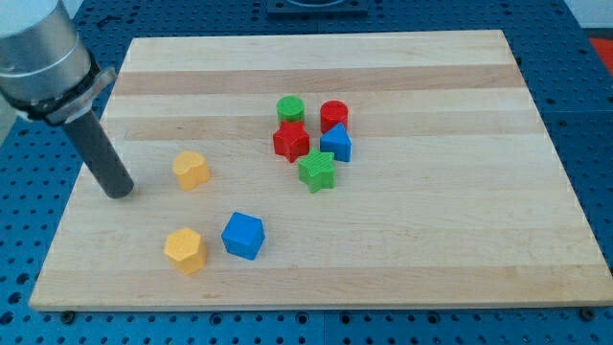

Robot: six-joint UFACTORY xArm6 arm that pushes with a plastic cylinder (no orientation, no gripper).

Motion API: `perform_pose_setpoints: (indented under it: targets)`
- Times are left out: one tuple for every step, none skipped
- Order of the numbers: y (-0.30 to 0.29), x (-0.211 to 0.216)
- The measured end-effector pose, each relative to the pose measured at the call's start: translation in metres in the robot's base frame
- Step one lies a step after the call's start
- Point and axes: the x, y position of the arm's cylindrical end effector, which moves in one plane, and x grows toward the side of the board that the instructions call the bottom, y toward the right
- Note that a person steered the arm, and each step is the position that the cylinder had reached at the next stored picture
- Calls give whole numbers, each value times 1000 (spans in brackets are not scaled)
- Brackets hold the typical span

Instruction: Point your arm at the yellow heart

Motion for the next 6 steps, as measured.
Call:
perform_pose_setpoints:
  targets:
    - [26,0]
    - [33,-1]
    - [35,-9]
    - [48,-16]
    - [63,-20]
    - [65,-19]
